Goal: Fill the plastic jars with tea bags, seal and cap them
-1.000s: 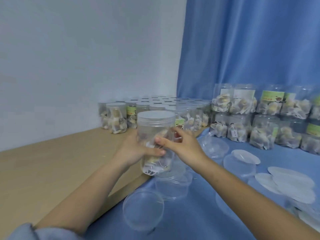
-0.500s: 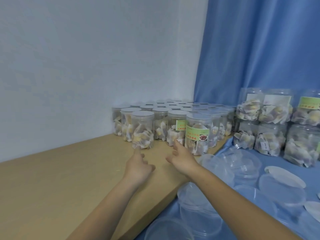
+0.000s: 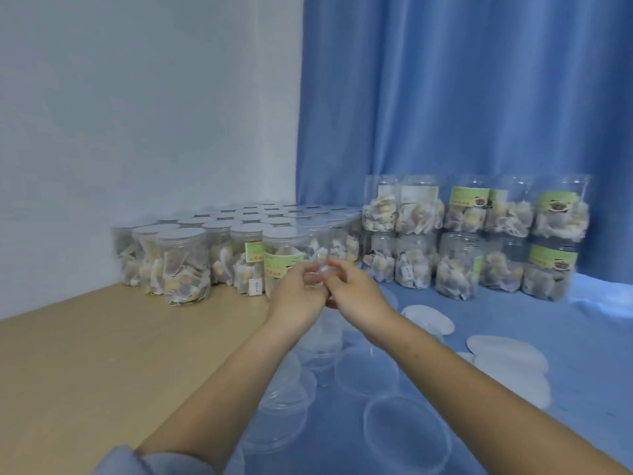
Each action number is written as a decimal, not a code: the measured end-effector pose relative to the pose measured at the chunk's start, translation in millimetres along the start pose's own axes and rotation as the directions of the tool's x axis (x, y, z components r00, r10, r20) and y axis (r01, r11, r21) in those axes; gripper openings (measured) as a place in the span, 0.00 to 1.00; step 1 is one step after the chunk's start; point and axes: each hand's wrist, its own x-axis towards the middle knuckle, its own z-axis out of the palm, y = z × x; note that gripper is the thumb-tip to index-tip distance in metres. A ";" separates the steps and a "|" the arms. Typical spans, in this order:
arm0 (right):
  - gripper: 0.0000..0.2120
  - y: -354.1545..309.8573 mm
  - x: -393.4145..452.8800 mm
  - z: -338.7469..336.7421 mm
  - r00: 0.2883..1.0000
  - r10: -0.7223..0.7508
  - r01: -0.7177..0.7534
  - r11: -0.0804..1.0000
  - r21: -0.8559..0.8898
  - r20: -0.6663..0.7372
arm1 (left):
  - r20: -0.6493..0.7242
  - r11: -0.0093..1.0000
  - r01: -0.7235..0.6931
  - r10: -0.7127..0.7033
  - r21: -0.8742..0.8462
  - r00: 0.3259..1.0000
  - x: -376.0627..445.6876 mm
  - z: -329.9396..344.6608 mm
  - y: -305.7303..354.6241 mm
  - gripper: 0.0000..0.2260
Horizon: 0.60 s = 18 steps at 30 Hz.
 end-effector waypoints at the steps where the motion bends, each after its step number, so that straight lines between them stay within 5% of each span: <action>1: 0.18 4.0 -1.9 -22.3 0.999 0.003 -0.003 1.000 -0.006 -0.033 | 0.030 0.999 -0.009 0.010 -0.030 0.999 0.9 21.0 7.4 0.11; 7: 0.17 32.2 -14.6 -147.4 0.978 0.066 -0.064 0.998 0.021 -0.199 | 0.210 0.994 -0.016 0.039 -0.110 0.977 8.7 147.3 44.6 0.09; 12: 0.20 63.2 -14.9 -213.4 0.941 0.103 -0.081 0.994 0.080 -0.324 | 0.395 0.980 0.149 -0.087 -0.129 0.914 28.4 219.3 55.7 0.10; 18: 0.24 109.2 6.4 -255.7 0.889 0.208 -0.110 0.962 0.251 -0.408 | 0.432 0.987 -0.005 -0.065 0.159 0.900 85.2 280.0 46.7 0.32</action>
